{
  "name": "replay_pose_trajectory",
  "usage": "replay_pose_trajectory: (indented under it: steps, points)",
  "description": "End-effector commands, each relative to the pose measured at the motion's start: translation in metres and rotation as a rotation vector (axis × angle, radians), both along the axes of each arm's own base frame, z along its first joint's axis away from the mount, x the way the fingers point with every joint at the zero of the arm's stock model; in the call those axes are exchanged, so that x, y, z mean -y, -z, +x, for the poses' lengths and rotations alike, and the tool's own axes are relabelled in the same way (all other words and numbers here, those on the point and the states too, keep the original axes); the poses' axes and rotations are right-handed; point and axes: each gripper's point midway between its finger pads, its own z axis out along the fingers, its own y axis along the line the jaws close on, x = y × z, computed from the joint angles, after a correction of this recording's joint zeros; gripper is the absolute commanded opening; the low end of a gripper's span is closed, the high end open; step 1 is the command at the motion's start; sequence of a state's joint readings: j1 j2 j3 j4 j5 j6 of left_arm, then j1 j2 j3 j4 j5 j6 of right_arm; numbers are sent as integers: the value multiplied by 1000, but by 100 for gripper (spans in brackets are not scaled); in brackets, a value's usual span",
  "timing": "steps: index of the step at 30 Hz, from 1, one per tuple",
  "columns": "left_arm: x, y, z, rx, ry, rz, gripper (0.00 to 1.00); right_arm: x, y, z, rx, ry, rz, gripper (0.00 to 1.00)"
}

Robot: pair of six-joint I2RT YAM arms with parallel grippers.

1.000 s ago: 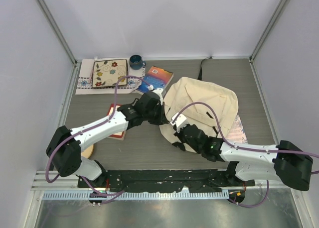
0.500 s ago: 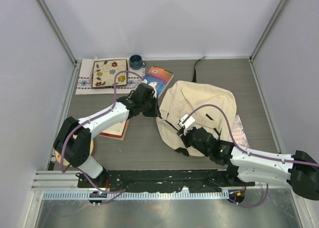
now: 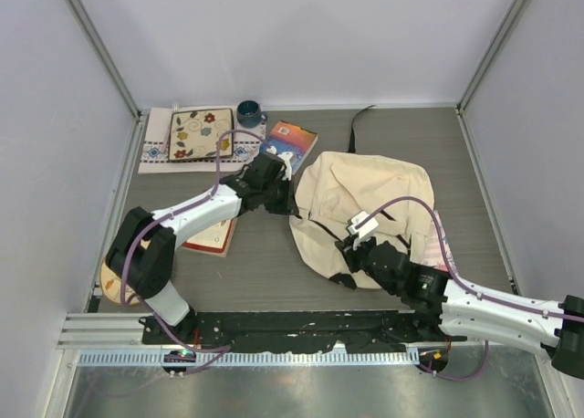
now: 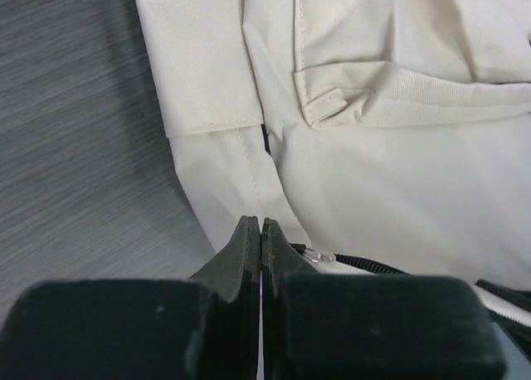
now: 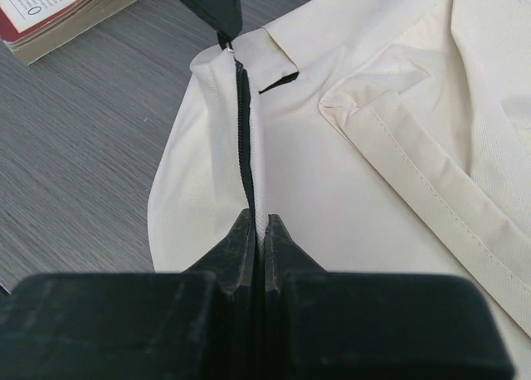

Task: Pack the student bag
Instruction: Unzip the student bag at the center of the board.

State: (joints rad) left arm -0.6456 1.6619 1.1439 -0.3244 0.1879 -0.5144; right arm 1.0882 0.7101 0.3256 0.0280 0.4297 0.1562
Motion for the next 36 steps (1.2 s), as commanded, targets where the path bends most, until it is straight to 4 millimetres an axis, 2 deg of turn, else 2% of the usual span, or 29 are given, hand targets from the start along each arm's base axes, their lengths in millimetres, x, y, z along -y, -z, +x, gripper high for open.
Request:
replay_pose_trajectory:
  steps: [1, 5, 8, 10, 12, 14, 15, 16, 18, 19, 21, 22, 23, 24, 25, 26, 28, 29, 31, 32, 34, 35, 36]
  points:
    - [-52, 9, 19, 89, -104, 141, 0, 12, -31, 11, 81, 100, 98, 1]
    - [-62, 18, 18, 63, -112, 173, 0, 14, -31, 10, 85, 100, 120, 1]
    - [-48, 9, 18, 59, -84, 97, 0, 11, -31, 8, 83, 83, 119, 1]
    - [-30, -5, 17, 54, -42, 9, 0, 6, -34, 7, 84, 57, 119, 1]
    - [-20, -19, 17, 61, -19, -41, 1, -1, -36, 4, 77, 23, 124, 1]
    - [-15, -33, 15, 67, -3, -80, 19, -7, -39, 3, 76, -1, 131, 1]
    - [-15, -48, 15, 97, -4, -101, 34, -13, -40, 0, 70, -37, 139, 1]
    - [-16, -56, 15, 114, -10, -110, 44, -18, -46, -1, 79, -53, 155, 1]
    - [-24, -68, 17, 155, -43, -96, 63, -29, -44, -6, 59, -107, 161, 1]
    - [-30, -83, 16, 196, -54, -99, 69, -33, -48, -7, 54, -119, 167, 5]
    - [-45, -91, 18, 238, -103, -55, 80, -36, -41, -5, 7, -98, 145, 18]
    - [-51, -99, 18, 267, -118, -48, 83, -33, -44, 0, -6, -62, 119, 37]
    - [-57, -102, 18, 286, -132, -28, 87, -33, -42, 2, -26, -44, 98, 45]
    - [-67, -103, 23, 304, -170, 2, 95, -31, -46, 4, -28, -24, 96, 52]
    - [-75, -105, 28, 323, -199, 19, 98, -27, -52, 9, -21, 11, 88, 63]
    - [-85, -104, 35, 327, -229, 30, 100, -26, -58, 10, -12, 22, 104, 67]
    - [-93, -104, 46, 321, -254, 25, 100, -23, -80, 14, 31, 51, 173, 86]
    - [-101, -102, 61, 317, -285, 28, 100, -20, -91, 17, 51, 74, 215, 86]
    - [-105, -98, 75, 305, -286, 23, 100, -14, -107, 20, 70, 119, 285, 87]
    - [-111, -93, 91, 301, -307, 34, 100, -11, -112, 21, 79, 136, 294, 88]
    - [-113, -89, 108, 300, -313, 16, 100, -9, -117, 24, 73, 166, 304, 88]
    - [-120, -93, 123, 311, -332, -1, 99, -8, -119, 25, 71, 177, 304, 89]
    - [-120, -78, 131, 279, -333, 6, 100, -9, -122, 26, 66, 184, 308, 89]
